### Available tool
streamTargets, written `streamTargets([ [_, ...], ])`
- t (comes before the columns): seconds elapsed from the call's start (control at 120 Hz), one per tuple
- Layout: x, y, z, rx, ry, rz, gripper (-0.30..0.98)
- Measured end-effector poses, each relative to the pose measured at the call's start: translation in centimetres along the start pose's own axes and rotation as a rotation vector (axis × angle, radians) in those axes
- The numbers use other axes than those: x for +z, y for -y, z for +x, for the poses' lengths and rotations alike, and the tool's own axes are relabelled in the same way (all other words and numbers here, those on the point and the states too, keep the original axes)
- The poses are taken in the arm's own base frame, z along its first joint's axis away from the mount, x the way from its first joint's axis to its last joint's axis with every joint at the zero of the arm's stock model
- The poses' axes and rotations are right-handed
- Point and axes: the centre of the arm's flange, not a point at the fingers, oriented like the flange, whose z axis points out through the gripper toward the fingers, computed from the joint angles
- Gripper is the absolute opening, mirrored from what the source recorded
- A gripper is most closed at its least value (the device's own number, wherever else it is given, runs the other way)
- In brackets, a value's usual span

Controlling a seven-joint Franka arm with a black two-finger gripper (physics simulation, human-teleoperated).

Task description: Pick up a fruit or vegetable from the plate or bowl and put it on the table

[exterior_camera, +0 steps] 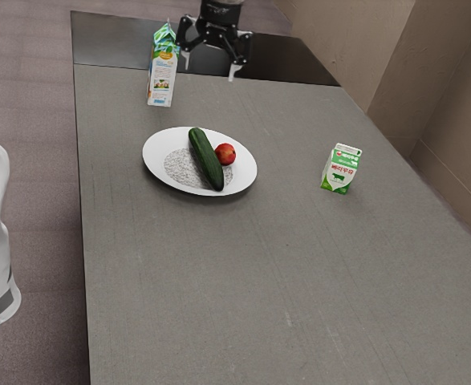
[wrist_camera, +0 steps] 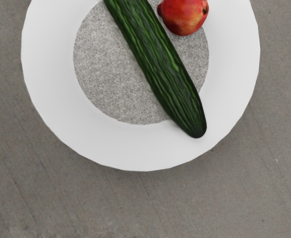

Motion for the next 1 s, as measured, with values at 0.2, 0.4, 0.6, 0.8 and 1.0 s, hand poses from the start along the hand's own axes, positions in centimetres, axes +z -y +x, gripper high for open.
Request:
streamTargets([
  [0.2, 0.5, 0.2, 0.1, -0.364, 0.014, 0.034, 0.69],
  [0.4, -0.1, 0.0, -0.4, -0.612, 0.008, 0.032, 0.69],
  [0.6, 3.9, -2.7, 0.3, -0.794, 0.006, 0.144, 0.69],
  [0.8, 11.0, -1.2, -0.8, -0.781, -0.024, 0.209, 0.69],
  [1.0, 14.5, 2.6, -2.8, -0.764, -0.042, 0.099, 0.69],
])
